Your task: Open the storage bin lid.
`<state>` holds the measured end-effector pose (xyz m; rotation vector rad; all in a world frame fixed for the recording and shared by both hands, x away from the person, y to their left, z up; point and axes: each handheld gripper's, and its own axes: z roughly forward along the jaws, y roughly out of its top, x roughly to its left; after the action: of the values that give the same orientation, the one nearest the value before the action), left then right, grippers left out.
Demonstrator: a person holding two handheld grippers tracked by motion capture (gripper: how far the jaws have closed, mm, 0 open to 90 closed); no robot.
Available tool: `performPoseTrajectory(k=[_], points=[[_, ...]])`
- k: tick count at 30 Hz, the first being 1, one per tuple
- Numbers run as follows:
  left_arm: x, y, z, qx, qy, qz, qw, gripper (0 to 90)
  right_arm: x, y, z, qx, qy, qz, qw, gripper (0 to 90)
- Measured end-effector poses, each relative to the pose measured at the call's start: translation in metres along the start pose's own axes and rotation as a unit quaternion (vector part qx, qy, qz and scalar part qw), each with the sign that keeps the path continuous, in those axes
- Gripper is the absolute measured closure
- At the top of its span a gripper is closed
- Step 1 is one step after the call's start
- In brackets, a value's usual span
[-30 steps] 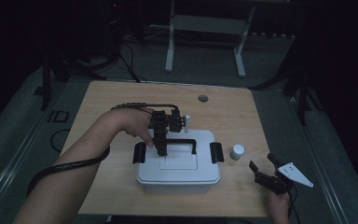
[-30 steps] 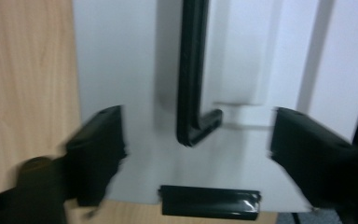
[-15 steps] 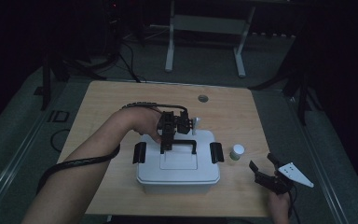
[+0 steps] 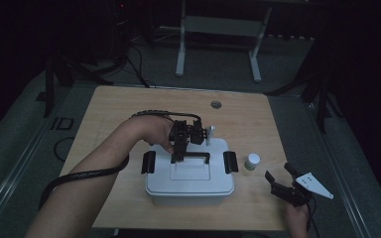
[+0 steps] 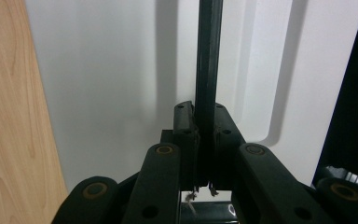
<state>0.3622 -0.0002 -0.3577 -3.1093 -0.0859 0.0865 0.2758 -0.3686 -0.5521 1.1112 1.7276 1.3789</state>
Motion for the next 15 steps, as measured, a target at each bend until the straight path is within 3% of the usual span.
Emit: performPoseTrajectory(k=[15], points=[[-0.0042, -0.0032, -0.0045, -0.017, 0.012, 0.006, 0.9998, 83.8, -0.0001, -0.0001, 0.0002, 0.001, -0.001, 0.002, 1.0000, 13.7]])
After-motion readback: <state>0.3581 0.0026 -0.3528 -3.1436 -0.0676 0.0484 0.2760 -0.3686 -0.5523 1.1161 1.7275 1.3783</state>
